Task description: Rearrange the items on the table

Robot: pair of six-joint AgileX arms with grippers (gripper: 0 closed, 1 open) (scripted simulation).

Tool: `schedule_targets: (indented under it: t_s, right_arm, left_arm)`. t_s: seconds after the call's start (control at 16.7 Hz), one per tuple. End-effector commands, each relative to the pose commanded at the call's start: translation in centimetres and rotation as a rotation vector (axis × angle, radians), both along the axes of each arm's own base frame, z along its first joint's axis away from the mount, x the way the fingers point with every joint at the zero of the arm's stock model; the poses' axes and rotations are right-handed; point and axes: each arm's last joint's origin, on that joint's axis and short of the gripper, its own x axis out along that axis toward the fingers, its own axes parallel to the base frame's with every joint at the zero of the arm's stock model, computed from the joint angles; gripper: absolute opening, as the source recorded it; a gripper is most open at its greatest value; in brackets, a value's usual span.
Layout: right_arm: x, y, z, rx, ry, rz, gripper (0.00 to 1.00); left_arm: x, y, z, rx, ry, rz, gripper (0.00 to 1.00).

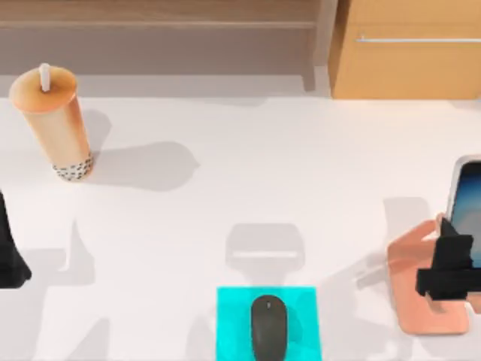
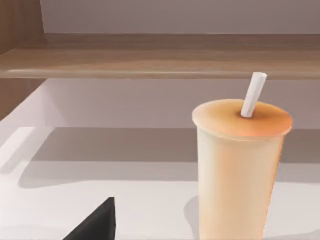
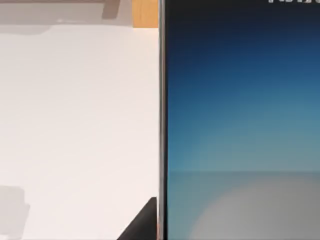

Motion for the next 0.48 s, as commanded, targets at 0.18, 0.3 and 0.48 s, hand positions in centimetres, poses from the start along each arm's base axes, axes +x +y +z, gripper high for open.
schedule_targets:
  t_s: [0.18, 0.3, 0.48]
  right_arm:
    - [0.0, 0.0, 0.0, 0.0, 0.0, 0.0, 0.38]
    - [0.0, 0.0, 0.0, 0.0, 0.0, 0.0, 0.53]
    - [0.0, 0.0, 0.0, 0.0, 0.0, 0.0, 0.75]
  left_arm:
    - [0.0, 0.0, 0.0, 0.0, 0.0, 0.0, 1.0]
    - [0.0, 0.0, 0.0, 0.0, 0.0, 0.0, 1.0]
    - [0.0, 0.0, 0.0, 0.0, 0.0, 0.0, 1.0]
